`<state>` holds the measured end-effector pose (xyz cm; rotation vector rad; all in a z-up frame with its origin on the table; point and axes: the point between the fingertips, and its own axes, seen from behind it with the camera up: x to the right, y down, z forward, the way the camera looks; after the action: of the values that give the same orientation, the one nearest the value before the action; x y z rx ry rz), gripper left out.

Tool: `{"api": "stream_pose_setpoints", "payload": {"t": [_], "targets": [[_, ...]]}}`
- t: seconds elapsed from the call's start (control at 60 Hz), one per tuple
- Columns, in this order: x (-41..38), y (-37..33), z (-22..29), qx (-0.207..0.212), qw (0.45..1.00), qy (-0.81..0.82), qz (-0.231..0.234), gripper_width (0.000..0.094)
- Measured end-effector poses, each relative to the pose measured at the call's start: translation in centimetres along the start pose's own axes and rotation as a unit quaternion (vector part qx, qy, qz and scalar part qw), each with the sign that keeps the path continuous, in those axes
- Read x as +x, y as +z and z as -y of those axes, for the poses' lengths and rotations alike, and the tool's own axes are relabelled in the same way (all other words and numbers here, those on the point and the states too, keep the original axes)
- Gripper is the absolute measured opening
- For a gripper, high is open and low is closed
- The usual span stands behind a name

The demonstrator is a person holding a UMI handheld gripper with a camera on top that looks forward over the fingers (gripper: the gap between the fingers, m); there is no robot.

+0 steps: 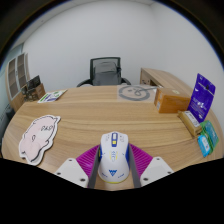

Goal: Arrange mouse

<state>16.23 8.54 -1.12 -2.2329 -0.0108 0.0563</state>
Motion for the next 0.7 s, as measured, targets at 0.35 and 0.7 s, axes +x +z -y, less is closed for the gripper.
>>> {"api": "stream_pose_setpoints", "payload": {"t": [0.35, 0.7], "targets": [[-6.0, -1.1, 3.1, 0.0, 0.998, 0.068, 0.017, 0.0342], [-27.7, 4.0, 5.1, -0.011, 0.997, 0.048, 0.055, 0.0341]]}}
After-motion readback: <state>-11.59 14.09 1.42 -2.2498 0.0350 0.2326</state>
